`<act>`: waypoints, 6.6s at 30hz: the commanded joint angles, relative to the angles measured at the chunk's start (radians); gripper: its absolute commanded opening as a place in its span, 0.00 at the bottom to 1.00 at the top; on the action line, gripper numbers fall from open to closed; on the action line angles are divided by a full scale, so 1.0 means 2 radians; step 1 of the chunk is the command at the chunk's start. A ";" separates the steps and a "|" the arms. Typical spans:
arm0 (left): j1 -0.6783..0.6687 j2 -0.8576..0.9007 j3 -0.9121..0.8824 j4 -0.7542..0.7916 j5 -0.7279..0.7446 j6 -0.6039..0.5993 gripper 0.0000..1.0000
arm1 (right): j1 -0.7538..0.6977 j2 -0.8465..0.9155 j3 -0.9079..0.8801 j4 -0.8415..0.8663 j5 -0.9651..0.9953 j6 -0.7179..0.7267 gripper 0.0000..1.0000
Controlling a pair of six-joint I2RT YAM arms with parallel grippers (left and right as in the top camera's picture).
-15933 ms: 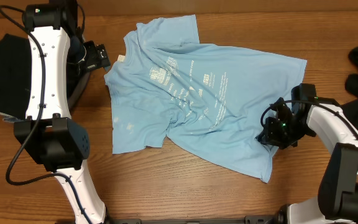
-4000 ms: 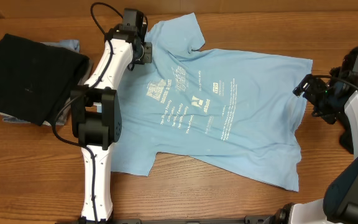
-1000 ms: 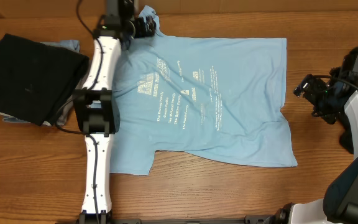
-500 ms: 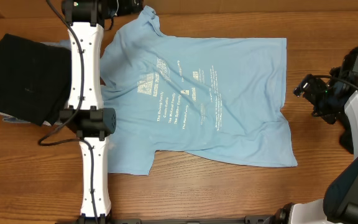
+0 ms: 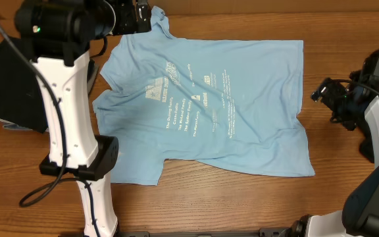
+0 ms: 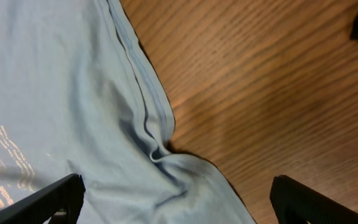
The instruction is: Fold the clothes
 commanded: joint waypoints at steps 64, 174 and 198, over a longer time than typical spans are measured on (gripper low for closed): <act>0.061 -0.331 -0.966 0.294 -0.004 -0.083 1.00 | -0.011 -0.072 -0.338 0.067 -0.030 0.197 0.74; 0.209 -0.334 -0.953 0.203 -0.002 -0.052 0.04 | 0.066 -0.065 -0.171 -0.109 0.062 0.141 0.04; 0.207 -0.518 -0.953 0.092 -0.008 -0.063 0.04 | -0.003 -0.142 -0.084 -0.255 0.117 0.110 0.04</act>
